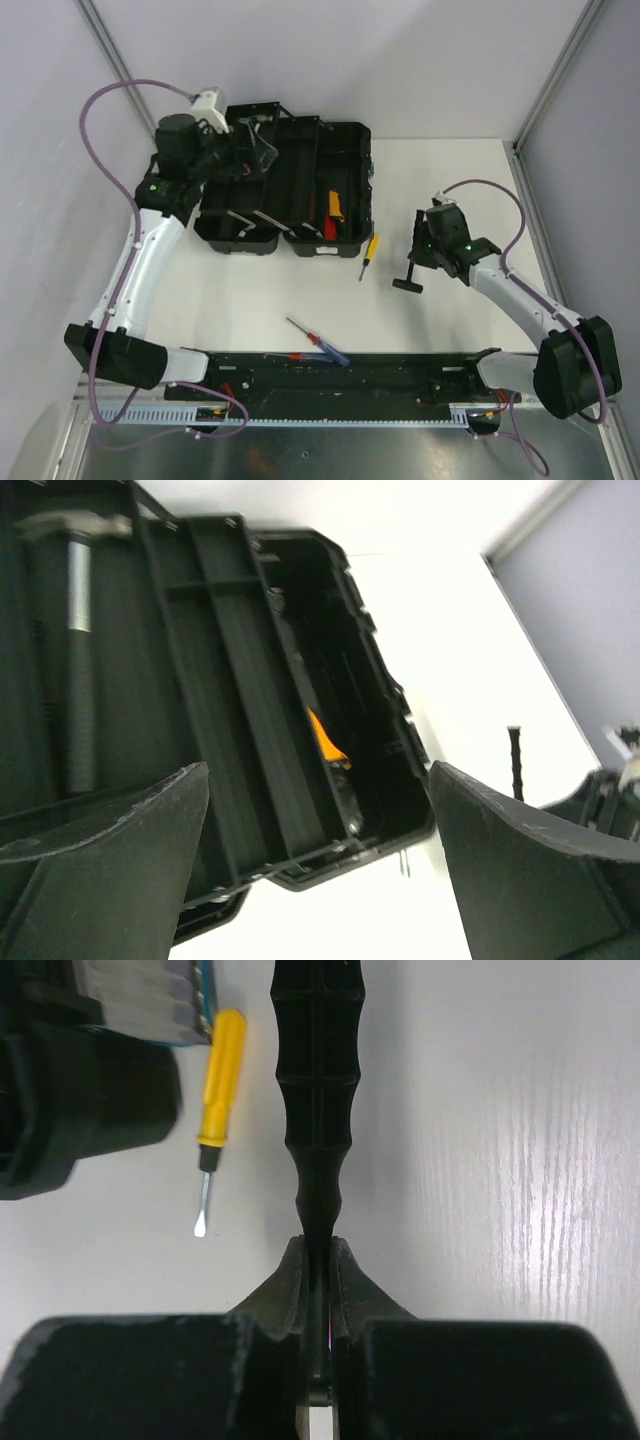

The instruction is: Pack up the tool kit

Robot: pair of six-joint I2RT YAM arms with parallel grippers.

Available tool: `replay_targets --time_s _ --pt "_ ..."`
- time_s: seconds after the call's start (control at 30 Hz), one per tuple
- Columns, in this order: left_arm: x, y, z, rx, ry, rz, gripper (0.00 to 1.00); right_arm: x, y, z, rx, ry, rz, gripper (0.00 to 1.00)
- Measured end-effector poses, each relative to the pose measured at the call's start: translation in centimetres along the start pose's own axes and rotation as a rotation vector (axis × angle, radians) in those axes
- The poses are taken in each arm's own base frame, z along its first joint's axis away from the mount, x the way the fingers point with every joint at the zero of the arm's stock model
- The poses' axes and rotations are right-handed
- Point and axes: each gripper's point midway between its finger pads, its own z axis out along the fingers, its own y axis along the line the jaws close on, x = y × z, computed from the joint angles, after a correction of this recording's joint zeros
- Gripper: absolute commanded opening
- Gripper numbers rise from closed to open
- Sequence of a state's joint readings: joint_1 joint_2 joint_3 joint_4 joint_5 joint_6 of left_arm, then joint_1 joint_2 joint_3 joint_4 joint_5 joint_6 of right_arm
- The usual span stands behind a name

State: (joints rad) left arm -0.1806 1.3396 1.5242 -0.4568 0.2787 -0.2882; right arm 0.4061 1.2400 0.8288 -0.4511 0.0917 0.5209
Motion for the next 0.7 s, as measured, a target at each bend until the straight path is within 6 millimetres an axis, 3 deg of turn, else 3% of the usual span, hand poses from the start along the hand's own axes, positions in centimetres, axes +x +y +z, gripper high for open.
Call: replay_targets --time_s 0.13,0.27,0.5,0.6,0.7 --pt "3.4 -3.4 1.0 0.109 0.087 0.012 0.94 -1.5 1.3 -1.5 -0.073 -0.045 0.030 0.00" --pt "5.1 -5.6 1.4 0.176 0.135 0.020 0.93 -3.8 3.9 -3.0 -0.168 -0.083 0.059 0.00" --pt "6.2 -7.1 1.5 0.232 0.156 0.032 0.89 -10.6 11.9 -6.8 -0.406 -0.221 0.089 0.00" --pt "8.3 -10.1 1.5 0.315 0.195 0.056 0.86 -12.0 15.0 -8.0 -0.500 -0.251 0.115 0.00" --pt "11.5 -13.8 1.4 0.421 0.250 0.073 0.86 -12.2 16.8 -8.5 -0.561 -0.248 0.144 0.00"
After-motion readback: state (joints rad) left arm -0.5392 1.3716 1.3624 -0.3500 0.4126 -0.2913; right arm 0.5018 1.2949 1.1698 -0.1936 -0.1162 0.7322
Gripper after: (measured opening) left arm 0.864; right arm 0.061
